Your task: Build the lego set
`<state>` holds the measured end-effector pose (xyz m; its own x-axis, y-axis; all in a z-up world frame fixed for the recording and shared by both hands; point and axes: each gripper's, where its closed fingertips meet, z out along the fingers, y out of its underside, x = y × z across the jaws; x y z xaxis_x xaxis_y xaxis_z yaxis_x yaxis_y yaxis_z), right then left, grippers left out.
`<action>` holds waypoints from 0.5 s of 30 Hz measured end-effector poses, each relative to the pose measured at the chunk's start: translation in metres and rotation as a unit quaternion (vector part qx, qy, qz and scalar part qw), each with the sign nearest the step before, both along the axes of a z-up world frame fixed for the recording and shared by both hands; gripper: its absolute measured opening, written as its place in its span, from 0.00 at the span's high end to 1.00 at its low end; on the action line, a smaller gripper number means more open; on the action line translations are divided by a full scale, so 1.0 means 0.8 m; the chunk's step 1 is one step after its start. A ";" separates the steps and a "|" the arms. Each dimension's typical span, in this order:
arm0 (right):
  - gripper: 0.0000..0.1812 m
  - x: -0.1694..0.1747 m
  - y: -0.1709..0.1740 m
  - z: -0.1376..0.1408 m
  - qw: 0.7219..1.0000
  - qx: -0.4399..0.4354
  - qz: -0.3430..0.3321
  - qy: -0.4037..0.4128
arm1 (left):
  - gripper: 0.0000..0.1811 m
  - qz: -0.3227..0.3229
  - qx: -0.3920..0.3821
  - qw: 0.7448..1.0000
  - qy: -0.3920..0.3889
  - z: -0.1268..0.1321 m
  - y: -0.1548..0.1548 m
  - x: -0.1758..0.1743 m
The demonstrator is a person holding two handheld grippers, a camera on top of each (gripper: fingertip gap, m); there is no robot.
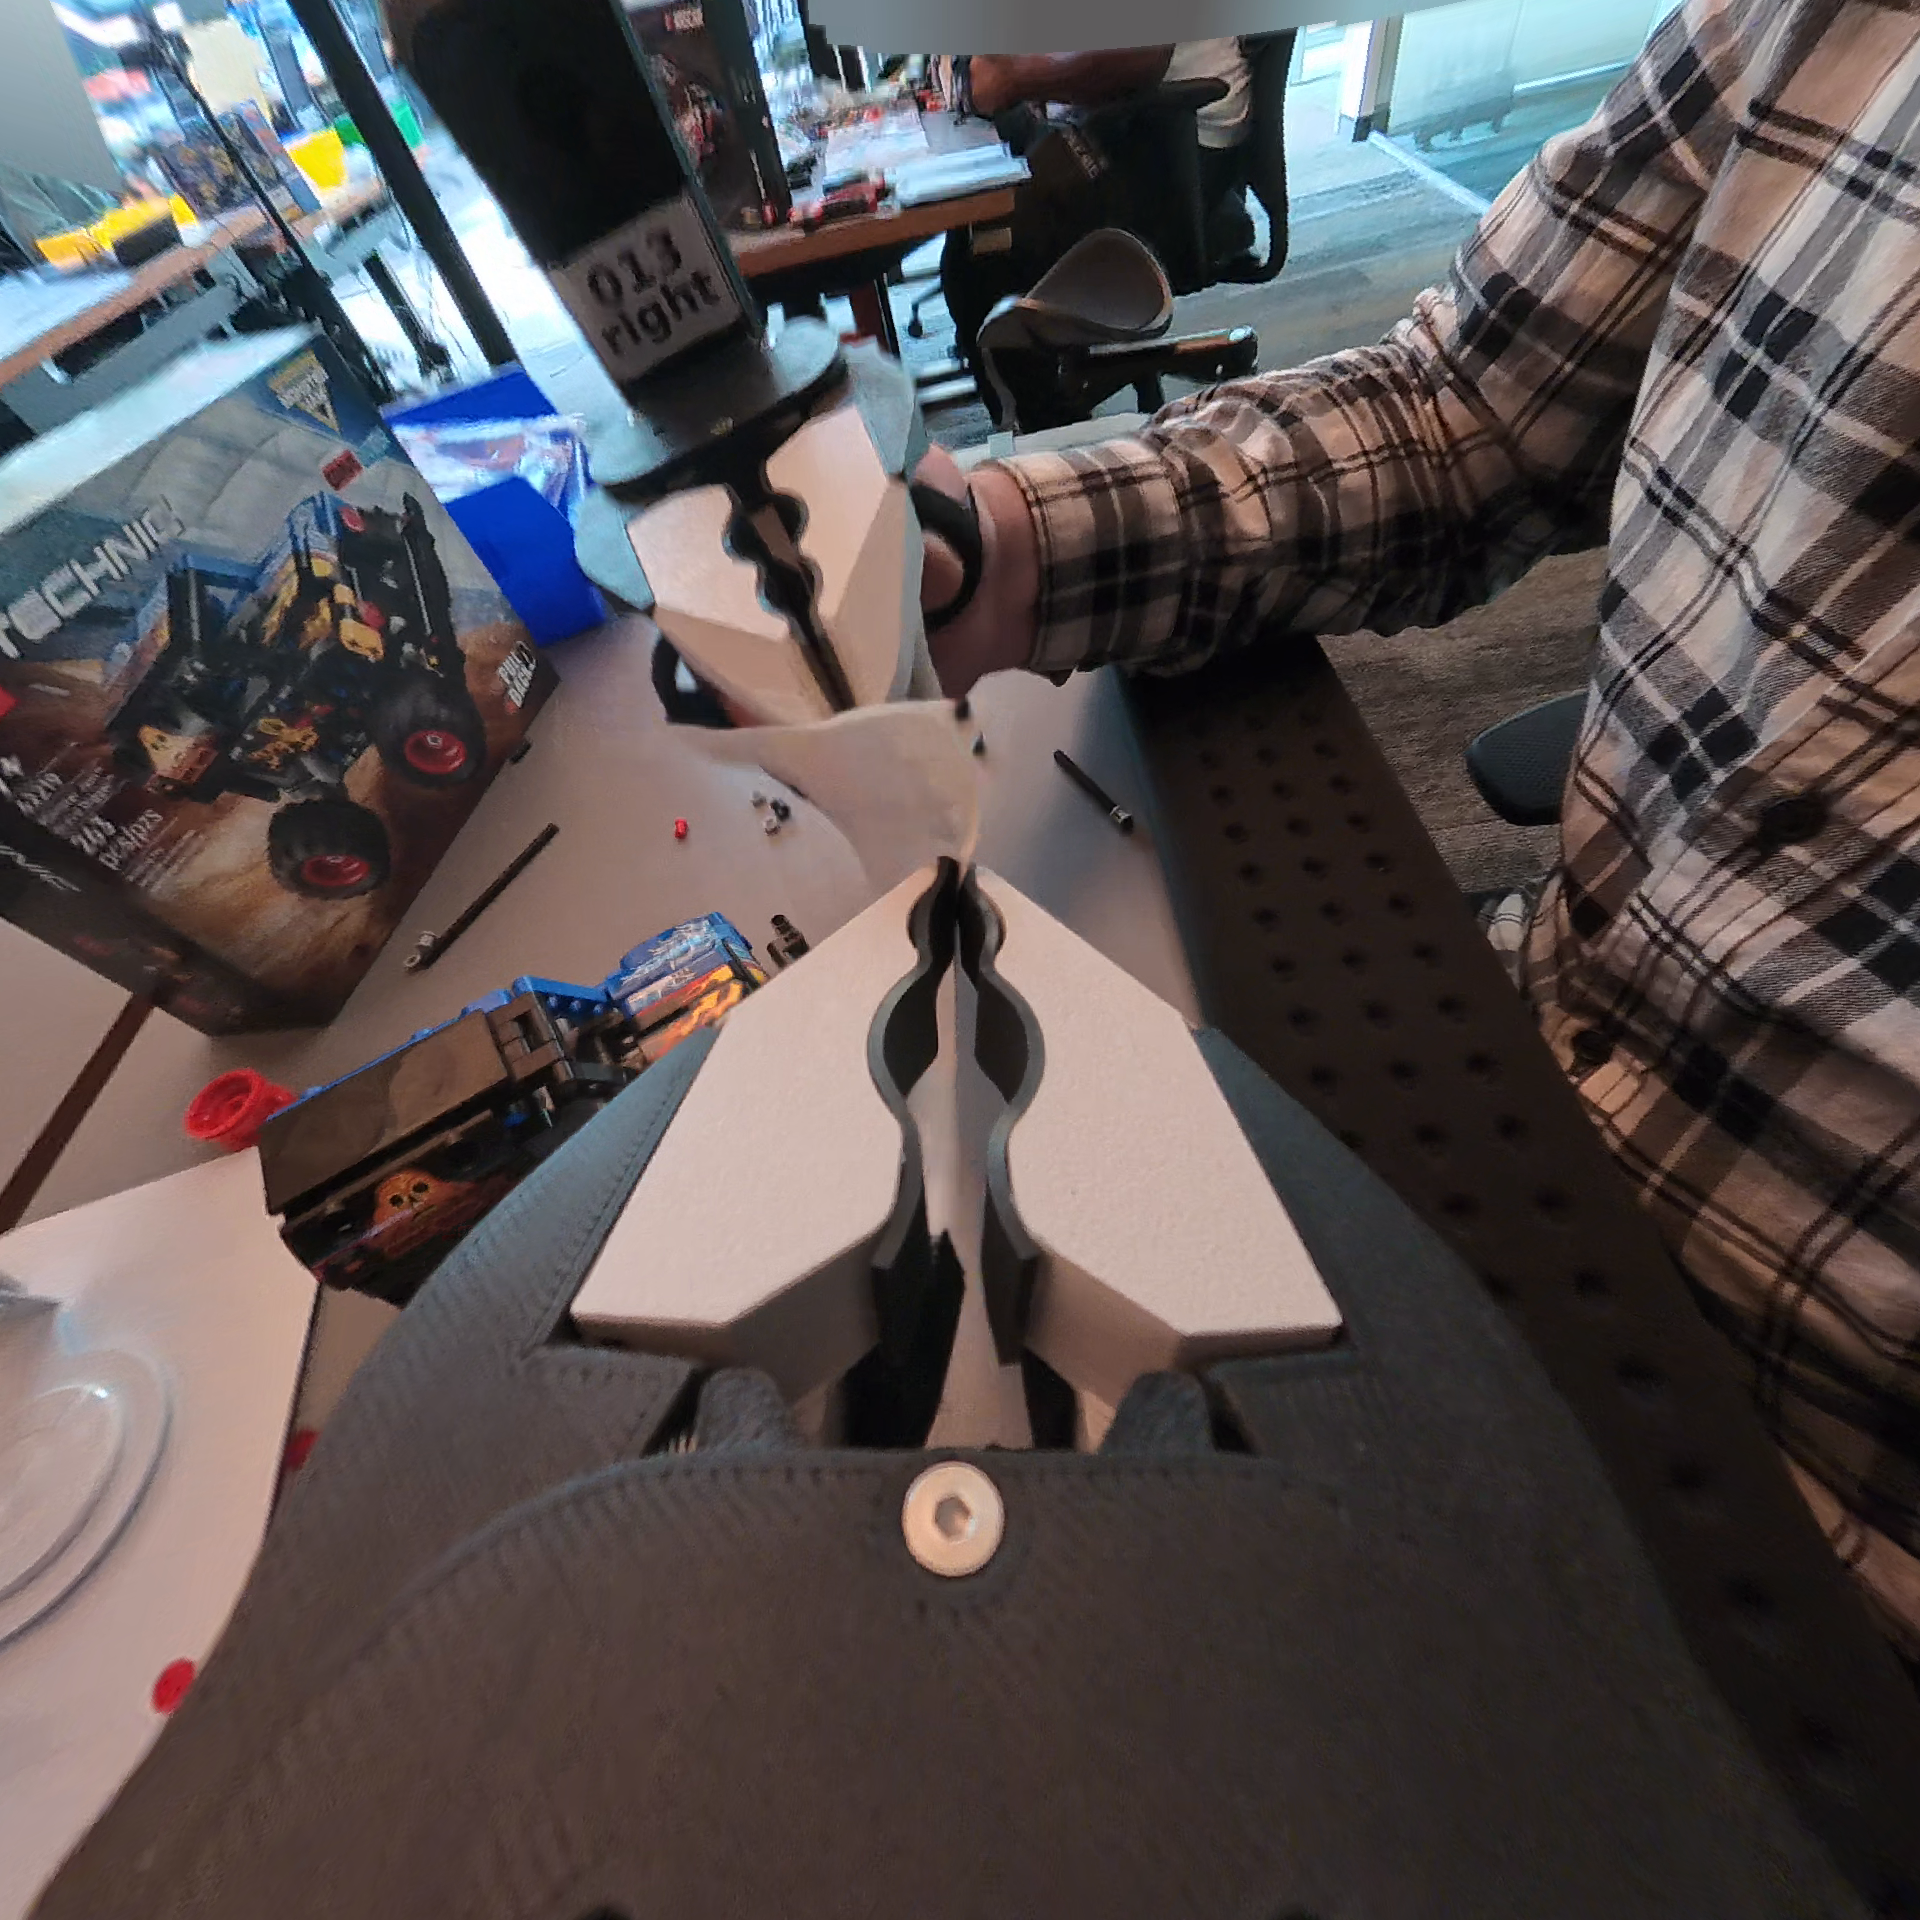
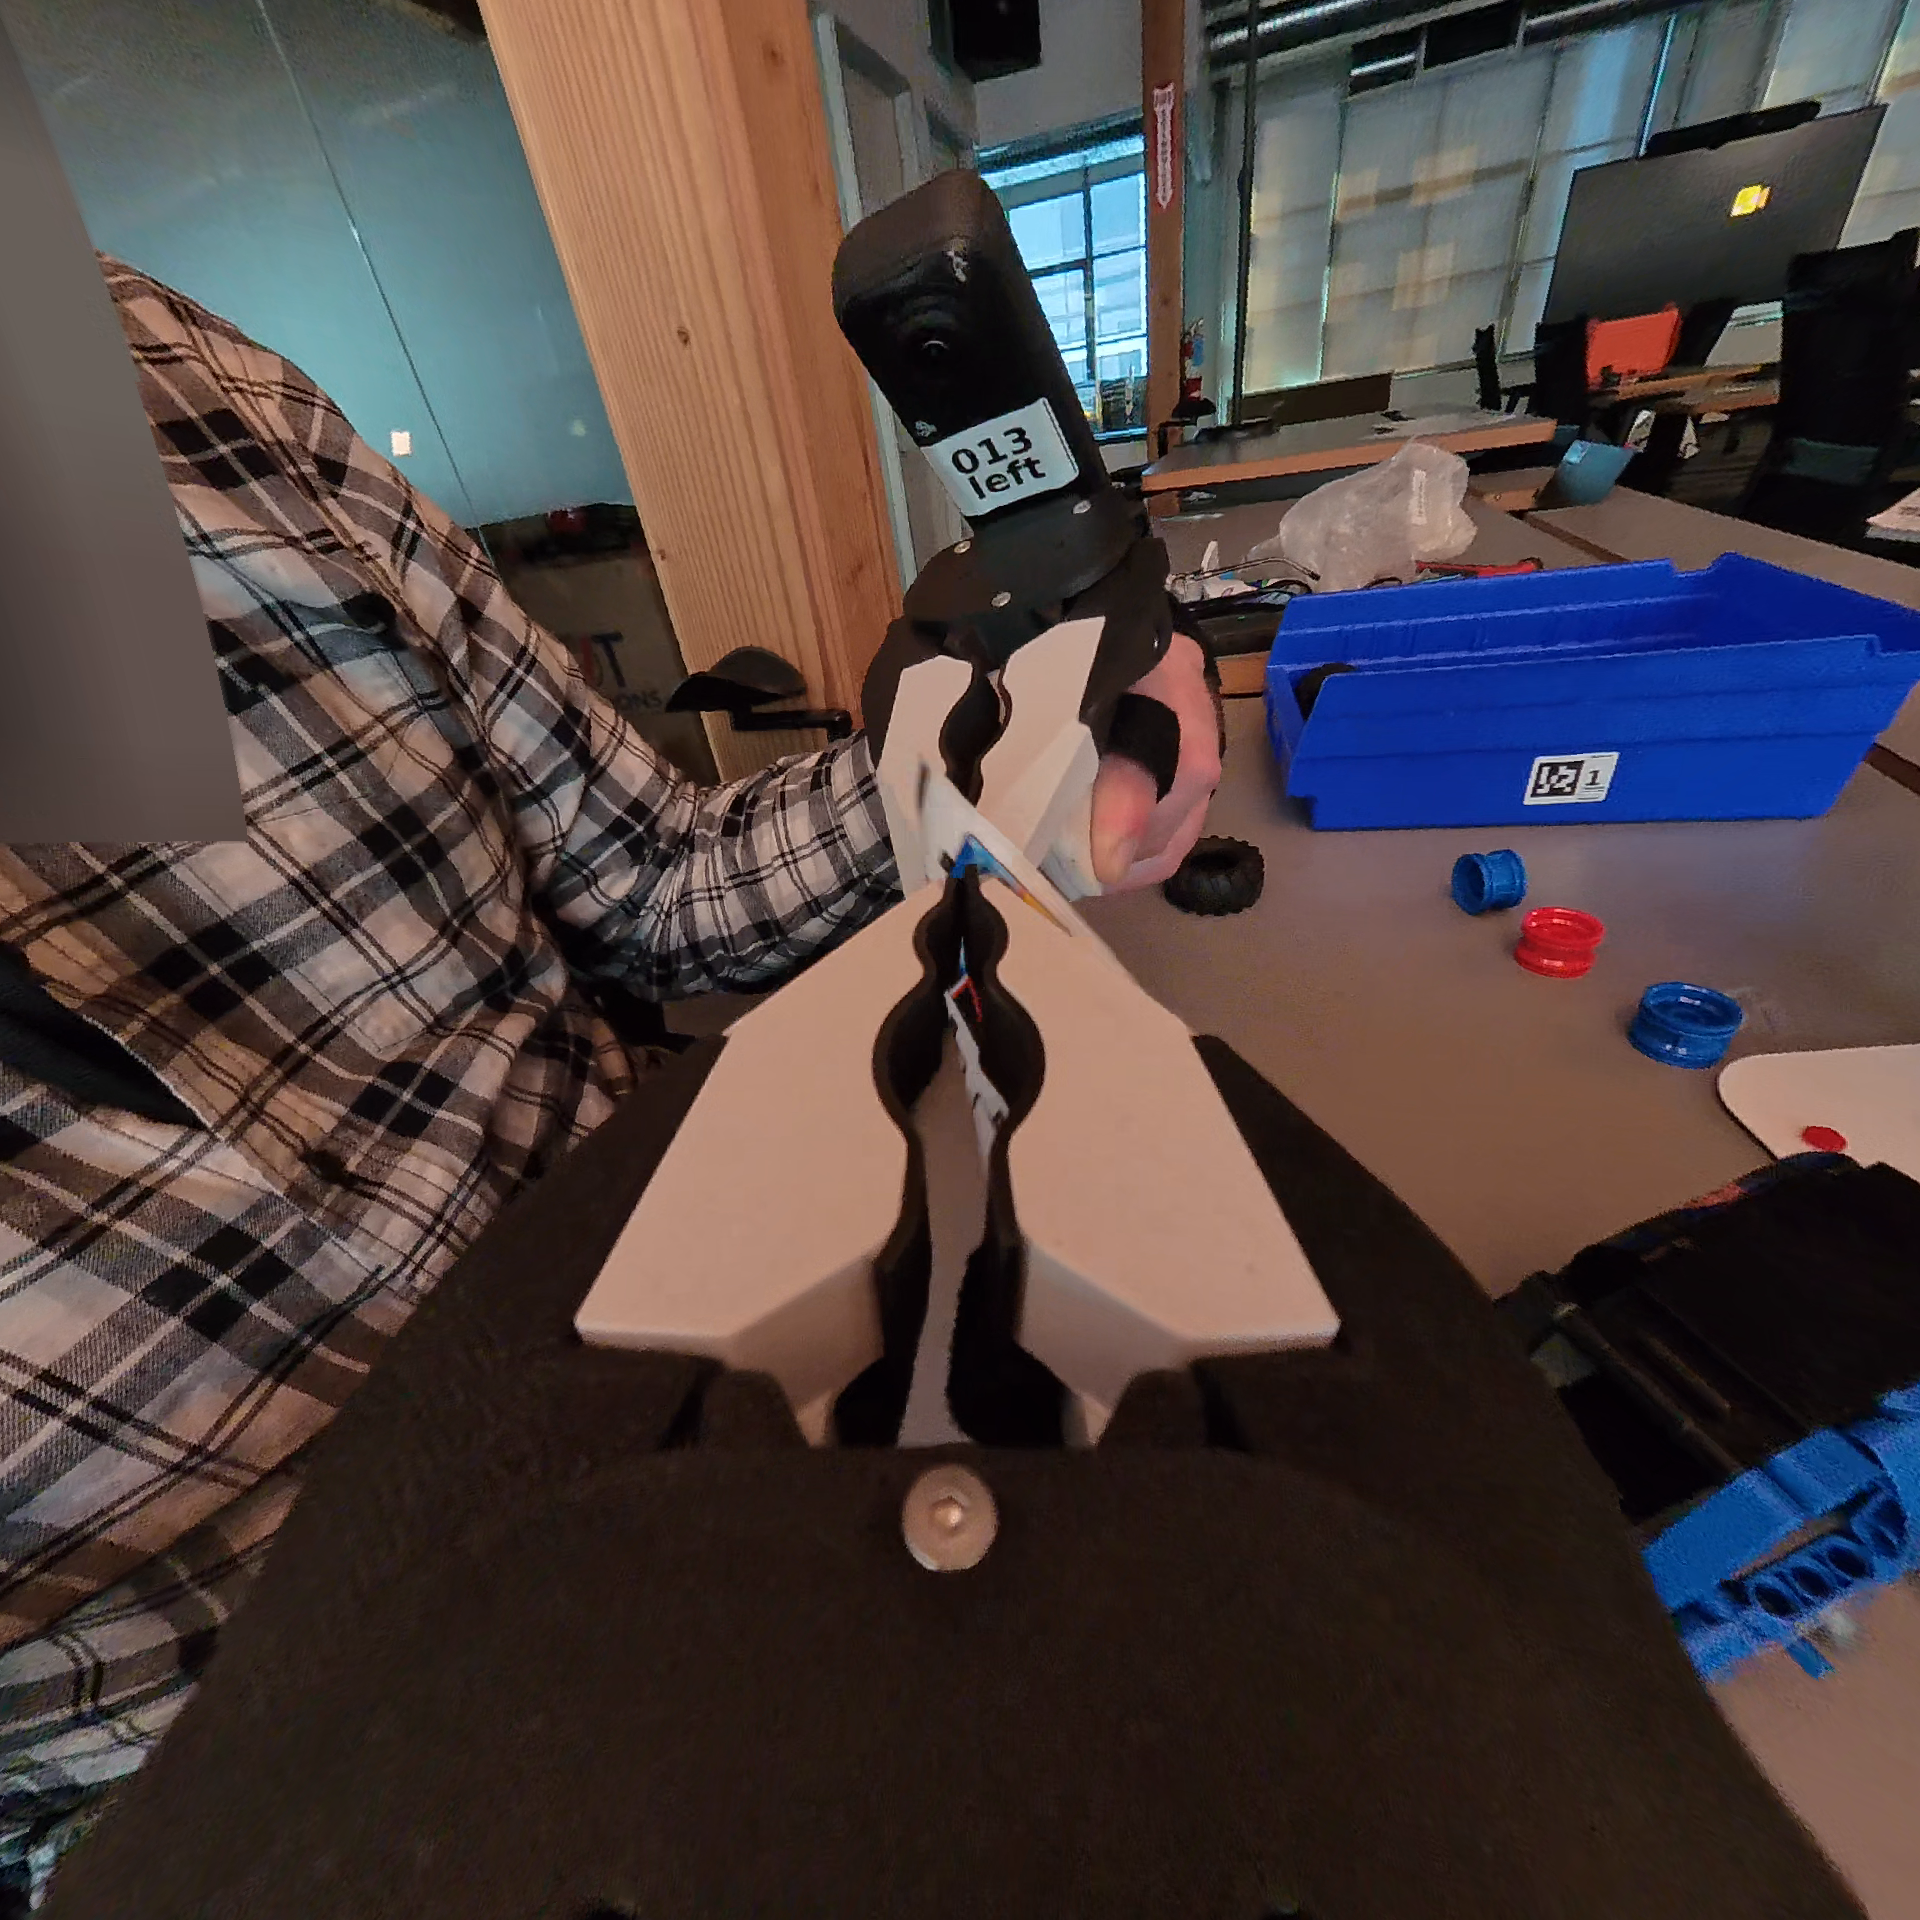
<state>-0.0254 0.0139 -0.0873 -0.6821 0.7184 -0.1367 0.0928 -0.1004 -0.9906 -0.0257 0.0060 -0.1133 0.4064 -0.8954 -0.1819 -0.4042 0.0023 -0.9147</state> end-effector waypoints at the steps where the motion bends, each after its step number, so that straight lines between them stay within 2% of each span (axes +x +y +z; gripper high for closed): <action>1: 1.00 0.001 0.003 0.002 1.000 0.002 -0.005 0.002 | 1.00 0.004 -0.006 1.000 0.001 -0.003 0.002 -0.001; 5: 1.00 0.007 0.014 0.010 1.000 0.005 -0.023 0.014 | 1.00 0.018 -0.034 0.999 -0.035 -0.002 0.007 -0.008; 7: 1.00 0.004 0.015 0.003 0.998 0.050 -0.046 0.011 | 1.00 0.031 -0.046 0.997 -0.050 -0.002 0.014 -0.013; 11: 0.91 -0.009 0.004 -0.015 0.987 0.140 -0.075 0.005 | 1.00 0.036 -0.068 0.993 -0.087 0.000 0.021 -0.010; 15: 0.95 -0.013 0.007 -0.020 0.980 0.174 -0.095 0.005 | 1.00 0.025 -0.071 0.991 -0.112 0.004 0.022 -0.004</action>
<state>-0.0356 0.0196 -0.1037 -0.5307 0.8352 0.1444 0.0960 0.2285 -0.9688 -0.0290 0.0237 -0.1103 0.4667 -0.8833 0.0446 -0.1878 -0.1483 -0.9710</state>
